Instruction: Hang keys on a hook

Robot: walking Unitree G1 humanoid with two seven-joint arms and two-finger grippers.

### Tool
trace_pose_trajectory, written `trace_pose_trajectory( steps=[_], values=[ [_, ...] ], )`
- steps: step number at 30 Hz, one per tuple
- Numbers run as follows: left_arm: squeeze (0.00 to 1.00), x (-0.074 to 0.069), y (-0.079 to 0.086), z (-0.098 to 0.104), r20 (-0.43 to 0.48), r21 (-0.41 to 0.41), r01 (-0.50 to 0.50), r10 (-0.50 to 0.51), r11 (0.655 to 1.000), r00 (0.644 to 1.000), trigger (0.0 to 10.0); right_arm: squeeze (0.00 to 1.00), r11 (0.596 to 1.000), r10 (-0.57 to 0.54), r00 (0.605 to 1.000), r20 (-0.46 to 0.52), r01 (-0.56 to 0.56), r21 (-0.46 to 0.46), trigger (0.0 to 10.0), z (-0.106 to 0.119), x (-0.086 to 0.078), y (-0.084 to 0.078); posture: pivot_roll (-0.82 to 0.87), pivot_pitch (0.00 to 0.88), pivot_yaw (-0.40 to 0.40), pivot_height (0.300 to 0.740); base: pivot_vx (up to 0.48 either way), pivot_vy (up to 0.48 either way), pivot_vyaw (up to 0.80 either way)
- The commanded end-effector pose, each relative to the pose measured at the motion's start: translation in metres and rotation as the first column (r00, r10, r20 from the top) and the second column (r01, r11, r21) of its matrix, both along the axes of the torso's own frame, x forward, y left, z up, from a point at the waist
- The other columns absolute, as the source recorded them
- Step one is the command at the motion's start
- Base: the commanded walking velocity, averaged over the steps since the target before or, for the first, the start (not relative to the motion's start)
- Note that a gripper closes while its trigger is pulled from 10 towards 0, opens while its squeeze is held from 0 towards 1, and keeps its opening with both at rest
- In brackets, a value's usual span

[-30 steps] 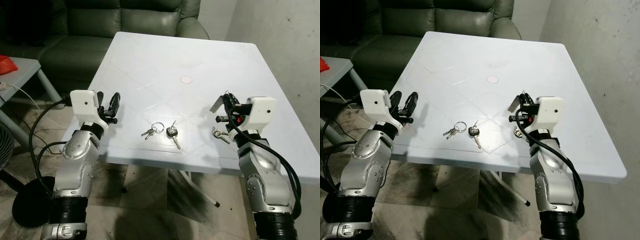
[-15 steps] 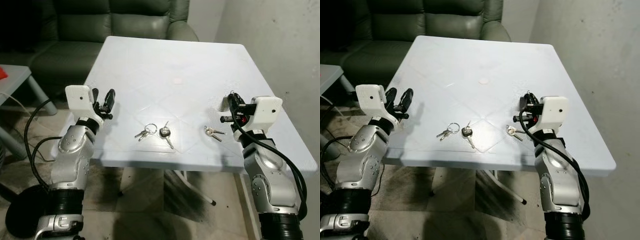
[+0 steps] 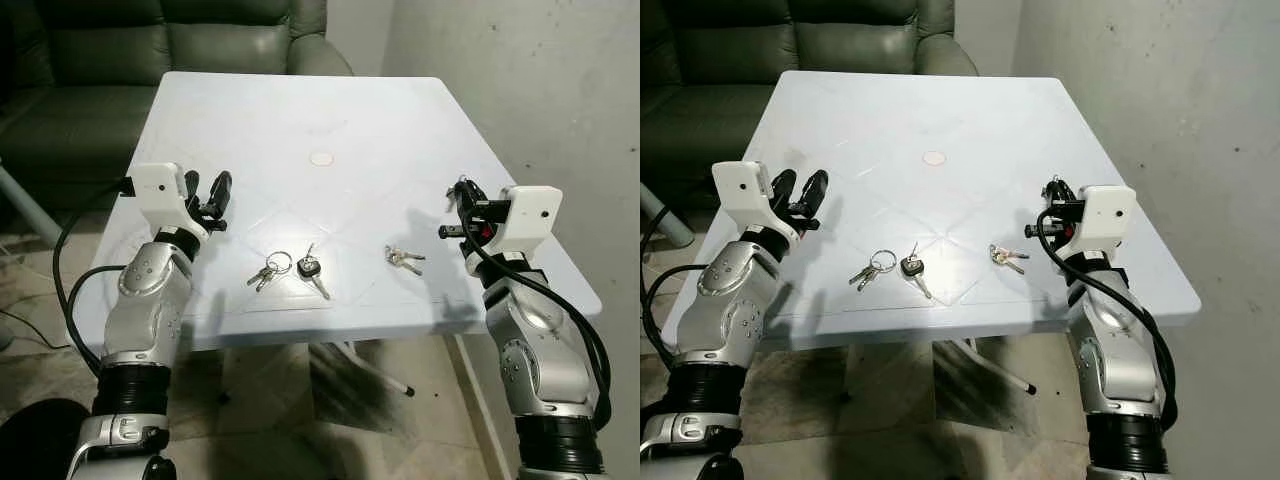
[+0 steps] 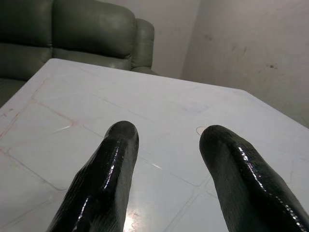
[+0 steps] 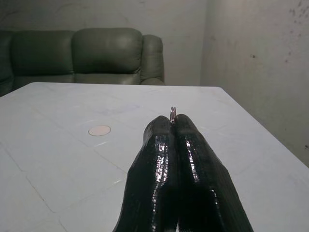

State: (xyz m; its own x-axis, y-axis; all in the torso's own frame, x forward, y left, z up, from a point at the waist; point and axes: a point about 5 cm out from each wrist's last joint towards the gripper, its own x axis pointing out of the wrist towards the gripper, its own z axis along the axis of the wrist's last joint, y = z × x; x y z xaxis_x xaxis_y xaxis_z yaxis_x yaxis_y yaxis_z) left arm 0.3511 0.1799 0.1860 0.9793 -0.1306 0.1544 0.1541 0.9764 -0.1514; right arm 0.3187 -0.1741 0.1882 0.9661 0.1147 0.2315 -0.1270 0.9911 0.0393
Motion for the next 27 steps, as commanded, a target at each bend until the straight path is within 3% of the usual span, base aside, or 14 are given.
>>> trace_pose_trajectory(
  steps=[1, 13, 27],
  values=[
    [0.0, 0.0014, 0.0023, 0.0018, 0.0, 0.005, -0.006, 0.006, 1.0, 1.0, 10.0, 0.0, 1.0, 0.0, 1.0, 0.007, 0.0, -0.001, 10.0, 0.0034, 0.0018, -0.0015, -0.07, 0.028, -0.016, 0.74, 0.0, 0.334, -0.74],
    [0.0, 0.0013, 0.0027, 0.0017, -0.001, 0.01, -0.005, 0.005, 1.0, 1.0, 10.0, 0.0, 1.0, 0.007, 1.0, 0.001, -0.007, 0.001, 10.0, 0.0015, 0.0011, 0.0008, -0.07, 0.036, -0.014, 0.74, 0.0, 0.454, -0.74],
    [0.0, 0.0017, 0.0012, 0.0006, -0.014, -0.029, -0.016, 0.016, 0.999, 1.0, 10.0, 0.0, 1.0, 0.01, 1.0, 0.0, -0.01, 0.0, 10.0, 0.0022, -0.0009, 0.0001, -0.07, 0.044, -0.017, 0.74, 0.0, 0.0, -0.74]
  ],
)
